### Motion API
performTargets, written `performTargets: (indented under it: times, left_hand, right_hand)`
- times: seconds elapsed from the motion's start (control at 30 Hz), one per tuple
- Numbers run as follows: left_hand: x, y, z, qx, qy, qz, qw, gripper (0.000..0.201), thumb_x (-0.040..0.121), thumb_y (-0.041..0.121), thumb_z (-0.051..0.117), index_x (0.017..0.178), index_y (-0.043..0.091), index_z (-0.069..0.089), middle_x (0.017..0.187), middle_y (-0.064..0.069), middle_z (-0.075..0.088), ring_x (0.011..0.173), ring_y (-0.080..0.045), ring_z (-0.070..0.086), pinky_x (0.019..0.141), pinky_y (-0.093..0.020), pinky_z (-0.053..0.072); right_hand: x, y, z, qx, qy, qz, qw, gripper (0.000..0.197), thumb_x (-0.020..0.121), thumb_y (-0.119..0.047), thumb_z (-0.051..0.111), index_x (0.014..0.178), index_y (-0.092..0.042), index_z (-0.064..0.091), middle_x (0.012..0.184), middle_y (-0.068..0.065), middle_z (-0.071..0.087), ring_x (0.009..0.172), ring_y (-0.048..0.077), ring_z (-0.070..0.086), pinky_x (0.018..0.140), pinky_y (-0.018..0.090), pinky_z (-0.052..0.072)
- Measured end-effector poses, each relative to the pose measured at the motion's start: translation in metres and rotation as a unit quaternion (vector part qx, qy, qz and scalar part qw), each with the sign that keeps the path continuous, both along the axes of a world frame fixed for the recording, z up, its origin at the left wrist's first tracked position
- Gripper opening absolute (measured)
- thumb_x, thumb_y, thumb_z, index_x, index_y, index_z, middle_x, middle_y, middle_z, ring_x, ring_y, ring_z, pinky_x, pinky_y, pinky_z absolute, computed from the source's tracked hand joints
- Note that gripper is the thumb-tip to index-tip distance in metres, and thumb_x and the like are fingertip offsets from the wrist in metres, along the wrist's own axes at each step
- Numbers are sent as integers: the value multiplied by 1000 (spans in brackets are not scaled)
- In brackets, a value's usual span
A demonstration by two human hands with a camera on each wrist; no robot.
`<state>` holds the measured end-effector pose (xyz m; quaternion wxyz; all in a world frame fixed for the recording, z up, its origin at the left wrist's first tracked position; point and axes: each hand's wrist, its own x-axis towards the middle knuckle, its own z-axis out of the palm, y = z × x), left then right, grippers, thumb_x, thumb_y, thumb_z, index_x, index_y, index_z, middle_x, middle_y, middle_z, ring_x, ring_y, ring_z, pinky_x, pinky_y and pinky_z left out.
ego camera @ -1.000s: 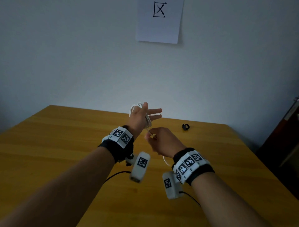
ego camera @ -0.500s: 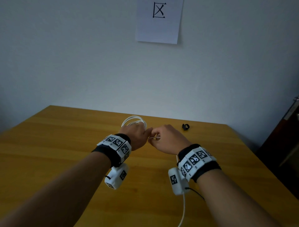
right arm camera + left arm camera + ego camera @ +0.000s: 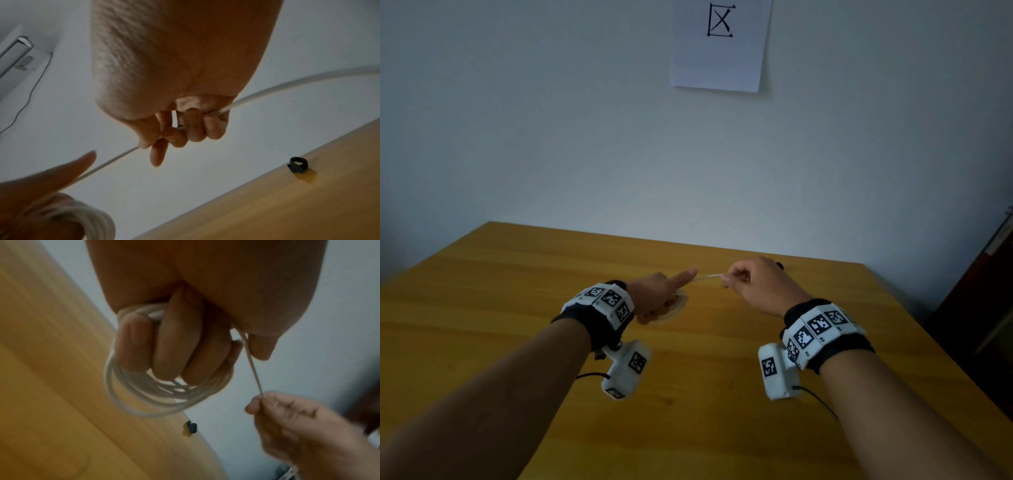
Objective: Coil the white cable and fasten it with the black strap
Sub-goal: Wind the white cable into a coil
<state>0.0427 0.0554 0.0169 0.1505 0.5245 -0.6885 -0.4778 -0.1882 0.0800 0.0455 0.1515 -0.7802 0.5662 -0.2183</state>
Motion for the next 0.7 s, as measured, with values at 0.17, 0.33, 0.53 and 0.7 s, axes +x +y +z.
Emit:
performTargets:
  times: [0.17, 0.33, 0.53, 0.7]
  left_hand:
    - [0, 7, 9, 121, 280, 2, 952, 51, 100, 47, 43, 65, 19, 19, 50, 3, 16, 43, -15, 10, 47, -28, 13]
    - [-10, 7, 21, 213, 486, -30, 847, 43, 95, 42, 43, 59, 22, 33, 47, 7, 18, 40, -14, 8, 44, -24, 11]
    - [-24, 7, 28, 193, 593, -24, 781, 33, 97, 38, 39, 70, 19, 40, 54, 6, 28, 43, -11, 23, 51, -28, 26]
    - [-33, 4, 30, 83, 557, 87, 822, 29, 101, 36, 42, 79, 18, 41, 66, -1, 40, 56, -18, 32, 63, -34, 32]
  right_hand:
    - [4, 1, -12, 0, -25, -11, 1000, 33, 108, -33, 47, 96, -19, 75, 59, -8, 50, 45, 9, 34, 48, 23, 30]
    - [20, -2, -24, 7, -50, -2, 999, 32, 110, -29, 41, 92, -25, 67, 58, -3, 52, 48, 16, 39, 52, 33, 33]
    - [36, 1, -36, 20, -37, 20, 999, 32, 110, -32, 37, 98, -25, 66, 93, 6, 72, 74, 33, 64, 73, 48, 53]
    - [47, 8, -39, 21, 27, 41, 999, 40, 110, -38, 33, 118, -15, 64, 114, 10, 72, 96, 29, 67, 84, 49, 55]
